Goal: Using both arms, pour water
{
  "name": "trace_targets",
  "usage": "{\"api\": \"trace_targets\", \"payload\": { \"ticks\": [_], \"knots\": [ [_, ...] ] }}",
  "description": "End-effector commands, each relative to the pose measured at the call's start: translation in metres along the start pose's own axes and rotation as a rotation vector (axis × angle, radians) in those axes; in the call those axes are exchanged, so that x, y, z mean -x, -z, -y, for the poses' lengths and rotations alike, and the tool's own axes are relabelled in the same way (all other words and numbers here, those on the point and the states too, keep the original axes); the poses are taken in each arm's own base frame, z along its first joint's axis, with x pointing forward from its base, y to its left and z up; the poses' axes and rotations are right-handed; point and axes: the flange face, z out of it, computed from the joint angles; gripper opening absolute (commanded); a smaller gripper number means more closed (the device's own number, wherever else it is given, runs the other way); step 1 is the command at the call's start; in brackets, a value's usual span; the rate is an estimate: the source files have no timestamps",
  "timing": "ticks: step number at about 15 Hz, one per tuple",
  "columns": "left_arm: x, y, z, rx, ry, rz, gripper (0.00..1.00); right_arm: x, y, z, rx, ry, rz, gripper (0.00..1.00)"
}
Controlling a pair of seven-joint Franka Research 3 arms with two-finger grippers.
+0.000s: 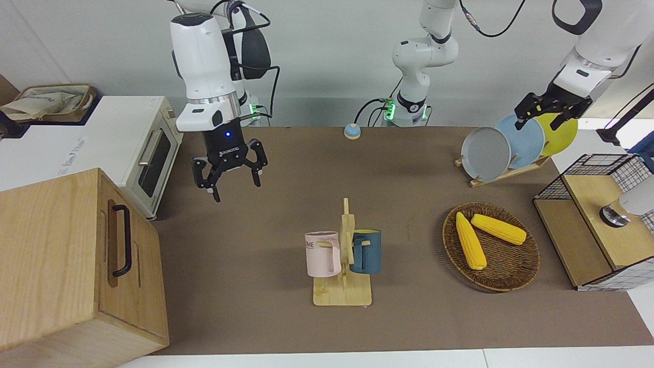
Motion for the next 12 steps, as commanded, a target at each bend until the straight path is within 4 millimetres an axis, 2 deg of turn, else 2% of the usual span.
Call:
{"api": "trace_targets", "payload": {
  "ticks": [1,6,9,12],
  "knots": [
    [0.005,0.002,0.032,-0.007,-0.057,-0.044,1.00,-0.011,-0.008,0.006,0.041,0.082,-0.008,0.992],
    [0.005,0.000,0.064,-0.039,-0.097,-0.075,1.00,-0.026,-0.017,0.027,0.127,0.231,0.015,0.990],
    [0.013,-0.001,0.098,-0.066,-0.067,-0.120,1.00,-0.034,-0.027,0.028,0.141,0.252,0.001,0.990],
    [0.011,-0.007,0.123,-0.082,-0.064,-0.186,1.00,-0.048,-0.040,0.034,0.124,0.253,-0.016,0.987]
  ]
}}
